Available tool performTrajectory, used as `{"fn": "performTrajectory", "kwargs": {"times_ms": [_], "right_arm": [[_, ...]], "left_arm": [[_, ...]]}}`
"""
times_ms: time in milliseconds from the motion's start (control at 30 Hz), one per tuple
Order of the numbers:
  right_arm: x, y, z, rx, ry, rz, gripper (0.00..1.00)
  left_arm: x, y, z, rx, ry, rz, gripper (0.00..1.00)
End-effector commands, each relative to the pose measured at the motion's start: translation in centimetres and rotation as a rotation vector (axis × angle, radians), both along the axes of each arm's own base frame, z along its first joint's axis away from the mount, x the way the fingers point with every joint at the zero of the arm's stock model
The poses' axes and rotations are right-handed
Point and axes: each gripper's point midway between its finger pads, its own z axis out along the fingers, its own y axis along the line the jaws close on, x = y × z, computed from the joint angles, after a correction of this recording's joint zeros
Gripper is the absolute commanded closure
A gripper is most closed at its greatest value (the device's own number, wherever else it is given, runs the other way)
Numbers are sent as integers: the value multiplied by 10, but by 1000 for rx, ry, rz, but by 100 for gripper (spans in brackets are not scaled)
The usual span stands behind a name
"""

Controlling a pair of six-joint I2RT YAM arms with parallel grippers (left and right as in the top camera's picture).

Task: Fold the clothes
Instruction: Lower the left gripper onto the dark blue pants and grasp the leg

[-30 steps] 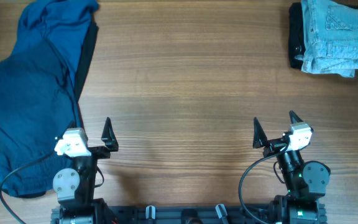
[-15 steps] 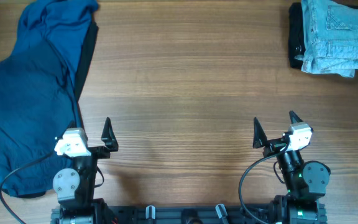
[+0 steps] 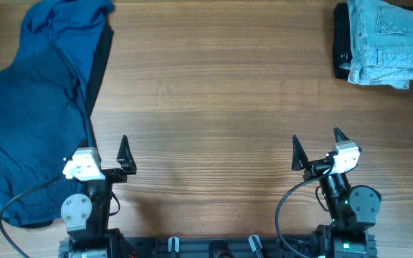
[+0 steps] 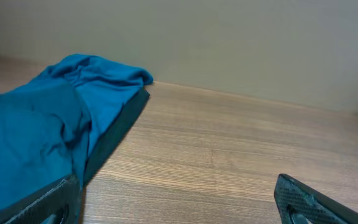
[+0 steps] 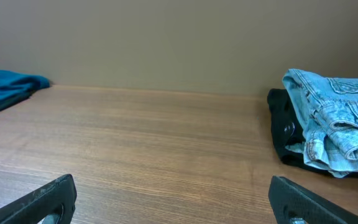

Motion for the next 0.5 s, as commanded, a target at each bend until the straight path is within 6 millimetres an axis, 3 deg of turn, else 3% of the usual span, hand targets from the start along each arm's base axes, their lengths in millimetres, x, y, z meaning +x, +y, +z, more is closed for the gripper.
{"fn": "performTrajectory", "kwargs": {"times_ms": [0, 33, 100, 167, 233, 300, 367, 467], "right_arm": [[0, 0, 0, -14, -4, -3, 0], [0, 0, 0, -14, -4, -3, 0], [0, 0, 0, -14, -4, -3, 0], [0, 0, 0, -14, -4, -3, 0], [0, 0, 0, -14, -4, -3, 0], [0, 0, 0, -14, -4, -3, 0], [0, 0, 0, -14, -4, -3, 0], [0, 0, 0, -14, -4, -3, 0]], "left_arm": [[1, 2, -2, 16, 1, 11, 0], [1, -4, 6, -1, -34, -23, 0], [-1, -34, 25, -71, -103, -198, 0], [-16, -72, 58, -72, -232, -435, 0], [-28, -86, 82, -30, -335, -527, 0], [-39, -85, 115, -44, -461, -527, 0], [-37, -75, 137, -61, -459, -459, 0], [-15, -60, 154, -149, -224, -358, 0]]}}
